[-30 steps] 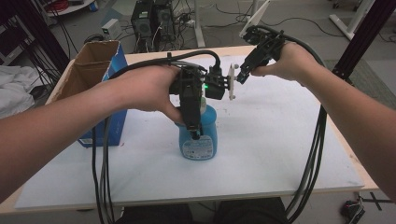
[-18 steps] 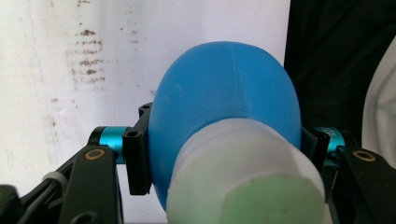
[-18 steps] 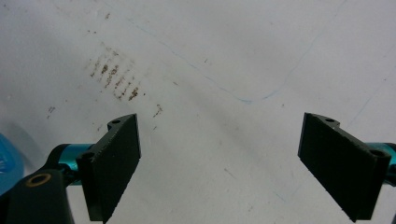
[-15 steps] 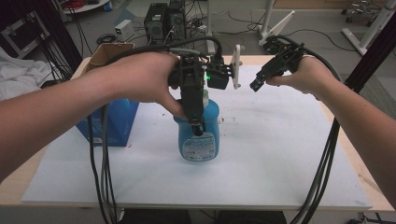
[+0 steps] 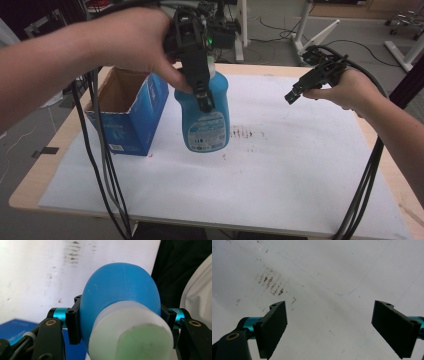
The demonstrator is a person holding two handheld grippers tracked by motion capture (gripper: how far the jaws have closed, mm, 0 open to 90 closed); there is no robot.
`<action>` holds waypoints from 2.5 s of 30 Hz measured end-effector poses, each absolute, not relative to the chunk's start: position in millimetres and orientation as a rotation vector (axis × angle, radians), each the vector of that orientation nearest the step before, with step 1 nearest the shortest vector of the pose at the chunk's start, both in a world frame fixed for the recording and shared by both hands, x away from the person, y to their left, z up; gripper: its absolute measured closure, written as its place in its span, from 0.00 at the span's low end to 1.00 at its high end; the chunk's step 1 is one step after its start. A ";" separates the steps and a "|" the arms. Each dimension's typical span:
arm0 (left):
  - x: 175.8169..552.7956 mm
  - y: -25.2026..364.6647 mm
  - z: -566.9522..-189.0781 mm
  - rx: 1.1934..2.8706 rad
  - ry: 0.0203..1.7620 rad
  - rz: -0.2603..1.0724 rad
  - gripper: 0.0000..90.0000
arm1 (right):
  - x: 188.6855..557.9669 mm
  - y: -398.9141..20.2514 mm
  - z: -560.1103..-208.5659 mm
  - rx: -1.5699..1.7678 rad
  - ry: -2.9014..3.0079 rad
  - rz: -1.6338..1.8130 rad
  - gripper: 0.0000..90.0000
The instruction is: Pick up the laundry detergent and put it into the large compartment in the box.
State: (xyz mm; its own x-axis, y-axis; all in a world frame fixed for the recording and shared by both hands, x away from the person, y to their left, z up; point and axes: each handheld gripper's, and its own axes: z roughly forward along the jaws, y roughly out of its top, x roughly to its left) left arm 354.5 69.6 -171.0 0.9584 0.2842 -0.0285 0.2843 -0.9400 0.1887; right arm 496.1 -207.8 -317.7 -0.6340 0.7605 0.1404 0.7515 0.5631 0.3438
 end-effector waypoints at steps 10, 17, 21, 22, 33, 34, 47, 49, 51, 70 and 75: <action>367.3 123.3 -125.6 2.820 0.677 0.065 0.42 | 500.6 -208.5 -309.1 1.327 2.747 0.601 0.14; 376.7 161.0 -106.3 2.768 0.793 0.113 0.42 | 503.1 -210.9 -311.7 1.342 2.746 0.590 0.14; 382.1 183.9 -102.5 2.734 0.884 0.144 0.42 | 504.0 -211.7 -313.0 1.350 2.747 0.579 0.14; 382.1 183.9 -102.5 2.734 0.884 0.144 0.42 | 504.4 -212.4 -313.5 1.346 2.749 0.579 0.14; 395.0 229.6 -103.5 2.697 1.054 0.193 0.42 | 505.3 -213.0 -315.2 1.351 2.748 0.566 0.14; 395.9 232.0 -104.6 2.691 1.066 0.197 0.42 | 505.4 -213.1 -315.3 1.350 2.748 0.568 0.14; 404.3 247.2 -131.3 2.702 1.148 0.199 0.42 | 504.8 -214.3 -314.9 1.350 2.751 0.565 0.14; 405.4 248.6 -136.6 2.702 1.159 0.196 0.42 | 504.7 -214.2 -314.7 1.349 2.751 0.567 0.14; 406.8 250.4 -143.3 2.700 1.172 0.191 0.42 | 504.5 -213.7 -314.7 1.350 2.750 0.569 0.14; 407.6 256.7 -195.4 2.697 1.225 0.155 0.42 | 504.8 -214.6 -316.0 1.355 2.749 0.560 0.14; 407.0 257.1 -205.6 2.696 1.230 0.146 0.42 | 505.2 -213.6 -317.0 1.354 2.751 0.553 0.14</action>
State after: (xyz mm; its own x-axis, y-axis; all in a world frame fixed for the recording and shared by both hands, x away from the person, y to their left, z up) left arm 407.0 257.1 -205.6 0.6540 0.7563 0.0166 0.7392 -0.6435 0.1985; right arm 505.2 -213.6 -317.0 -0.6219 0.7721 0.1308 0.7627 0.5593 0.3248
